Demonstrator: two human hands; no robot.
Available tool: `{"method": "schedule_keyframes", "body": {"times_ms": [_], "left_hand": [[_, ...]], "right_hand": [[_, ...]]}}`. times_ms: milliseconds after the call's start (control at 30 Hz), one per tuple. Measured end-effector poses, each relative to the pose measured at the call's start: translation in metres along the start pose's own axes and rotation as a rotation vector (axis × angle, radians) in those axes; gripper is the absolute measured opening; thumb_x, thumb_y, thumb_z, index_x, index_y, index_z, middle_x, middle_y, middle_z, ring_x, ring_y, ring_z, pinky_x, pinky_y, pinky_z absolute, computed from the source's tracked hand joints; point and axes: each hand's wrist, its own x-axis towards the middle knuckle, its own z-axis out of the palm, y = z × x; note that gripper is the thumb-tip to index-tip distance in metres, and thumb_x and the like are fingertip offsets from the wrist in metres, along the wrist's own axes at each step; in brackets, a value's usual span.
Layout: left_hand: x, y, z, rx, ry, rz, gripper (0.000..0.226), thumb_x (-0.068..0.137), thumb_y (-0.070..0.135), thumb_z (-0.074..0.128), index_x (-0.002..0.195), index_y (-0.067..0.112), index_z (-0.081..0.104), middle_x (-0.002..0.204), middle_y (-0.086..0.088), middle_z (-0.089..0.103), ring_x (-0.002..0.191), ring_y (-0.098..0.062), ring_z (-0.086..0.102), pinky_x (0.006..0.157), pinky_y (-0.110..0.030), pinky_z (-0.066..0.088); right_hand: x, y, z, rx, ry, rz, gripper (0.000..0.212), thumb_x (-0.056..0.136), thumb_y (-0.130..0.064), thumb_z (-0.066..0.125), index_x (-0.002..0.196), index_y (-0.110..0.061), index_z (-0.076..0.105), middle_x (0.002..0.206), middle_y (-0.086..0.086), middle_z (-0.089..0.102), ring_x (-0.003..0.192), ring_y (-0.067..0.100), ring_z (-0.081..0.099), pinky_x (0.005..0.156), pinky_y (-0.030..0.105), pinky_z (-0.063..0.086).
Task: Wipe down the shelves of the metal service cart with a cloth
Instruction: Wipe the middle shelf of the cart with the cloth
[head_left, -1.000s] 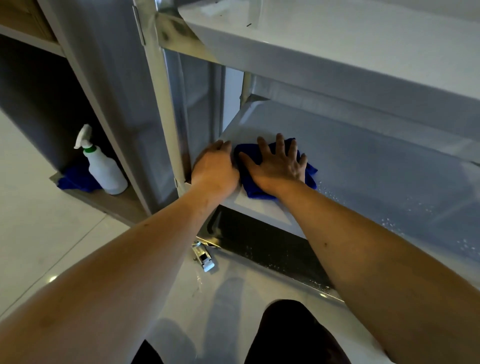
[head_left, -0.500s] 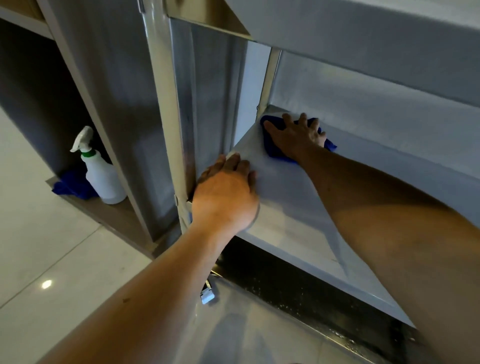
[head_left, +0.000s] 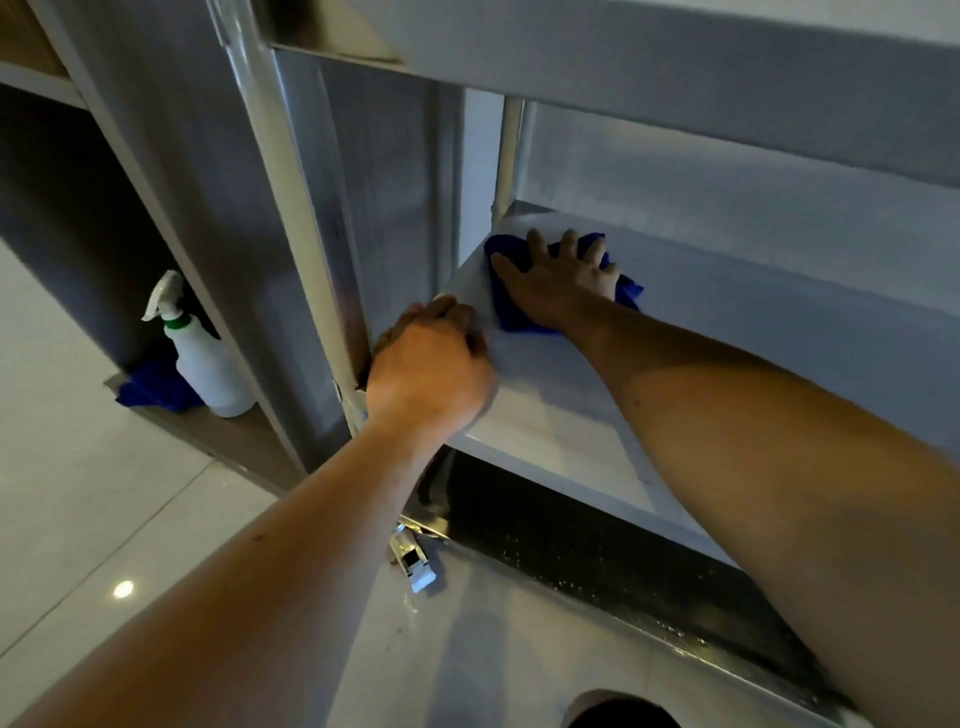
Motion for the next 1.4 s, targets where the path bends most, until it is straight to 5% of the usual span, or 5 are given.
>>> {"method": "schedule_keyframes", "body": {"times_ms": [267,567,867,1133,1400], "left_hand": [[-0.003,0.010,-0.010,0.042,-0.088,-0.107,0.023,0.093,0.034,0.041,0.108,0.027,0.057,0.106,-0.008,0.061,0.097,-0.030,0.059,0.088,-0.050,0.051],[-0.015,0.051,-0.015,0.177,-0.125,0.004,0.026,0.093,0.030,0.050,0.115,0.019,0.057,0.112,-0.008,0.055,0.109,-0.030,0.051,0.091,-0.051,0.046],[-0.020,0.112,0.025,-0.006,-0.134,0.176,0.023,0.098,0.028,0.049,0.114,0.021,0.063,0.107,-0.002,0.064,0.101,-0.020,0.057,0.092,-0.039,0.046],[-0.014,0.123,0.039,0.145,-0.102,0.204,0.028,0.098,0.039,0.043,0.077,0.026,0.057,0.075,0.002,0.060,0.073,-0.020,0.057,0.076,-0.040,0.049],[-0.012,0.125,0.051,0.248,-0.106,0.227,0.025,0.096,0.035,0.040,0.092,0.023,0.062,0.087,-0.001,0.061,0.086,-0.026,0.059,0.084,-0.045,0.049]], "right_hand": [[-0.123,0.021,-0.001,0.029,-0.014,0.035,0.079,0.091,-0.078,0.012,0.157,-0.036,0.008,0.167,0.015,-0.004,0.149,0.047,-0.007,0.115,0.065,0.003],[-0.202,0.058,-0.010,0.036,-0.013,0.105,0.079,0.092,-0.077,0.014,0.157,-0.033,0.012,0.167,0.014,0.001,0.149,0.047,-0.004,0.115,0.066,0.006],[-0.194,0.118,-0.012,0.014,0.009,0.198,0.082,0.087,-0.081,0.010,0.156,-0.037,0.014,0.167,0.011,0.000,0.150,0.044,-0.004,0.115,0.066,0.003],[-0.160,0.135,-0.018,-0.026,-0.001,0.240,0.082,0.089,-0.081,0.011,0.156,-0.034,0.017,0.167,0.013,0.001,0.150,0.044,-0.003,0.116,0.065,0.006],[-0.094,0.140,-0.020,-0.044,0.017,0.268,0.081,0.092,-0.076,0.015,0.156,-0.028,0.023,0.166,0.017,0.009,0.149,0.046,0.001,0.114,0.065,0.011]]}}
